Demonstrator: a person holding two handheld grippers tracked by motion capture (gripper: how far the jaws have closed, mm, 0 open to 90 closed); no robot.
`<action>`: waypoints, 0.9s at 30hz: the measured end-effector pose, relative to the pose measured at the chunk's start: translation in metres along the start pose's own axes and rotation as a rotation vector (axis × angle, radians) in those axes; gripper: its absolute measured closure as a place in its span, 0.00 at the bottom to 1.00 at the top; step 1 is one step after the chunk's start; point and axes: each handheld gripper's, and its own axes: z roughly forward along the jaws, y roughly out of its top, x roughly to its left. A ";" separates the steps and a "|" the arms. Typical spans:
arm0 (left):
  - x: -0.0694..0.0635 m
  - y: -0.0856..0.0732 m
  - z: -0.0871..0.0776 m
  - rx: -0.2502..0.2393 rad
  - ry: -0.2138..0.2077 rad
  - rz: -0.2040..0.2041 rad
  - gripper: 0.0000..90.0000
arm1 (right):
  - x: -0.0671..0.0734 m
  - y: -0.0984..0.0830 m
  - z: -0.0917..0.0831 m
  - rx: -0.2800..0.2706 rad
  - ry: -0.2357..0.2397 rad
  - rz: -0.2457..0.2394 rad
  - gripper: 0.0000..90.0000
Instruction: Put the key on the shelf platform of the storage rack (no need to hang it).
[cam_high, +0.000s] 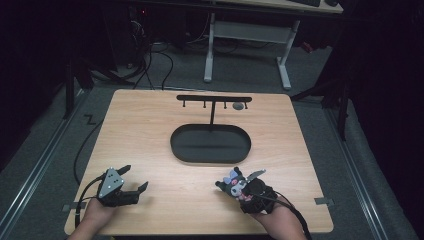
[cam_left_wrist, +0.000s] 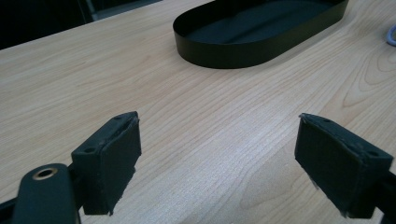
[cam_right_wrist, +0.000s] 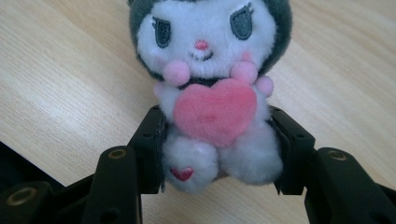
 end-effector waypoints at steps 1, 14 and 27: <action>0.000 0.000 0.000 0.000 0.000 0.001 0.17 | -0.001 0.001 -0.002 -0.009 0.003 0.002 0.53; 0.000 0.000 0.000 -0.002 0.001 0.001 0.17 | -0.011 0.005 -0.009 -0.029 0.008 0.040 0.53; 0.000 0.000 0.000 -0.003 0.000 0.000 0.17 | -0.020 0.015 -0.017 -0.048 0.003 0.067 0.53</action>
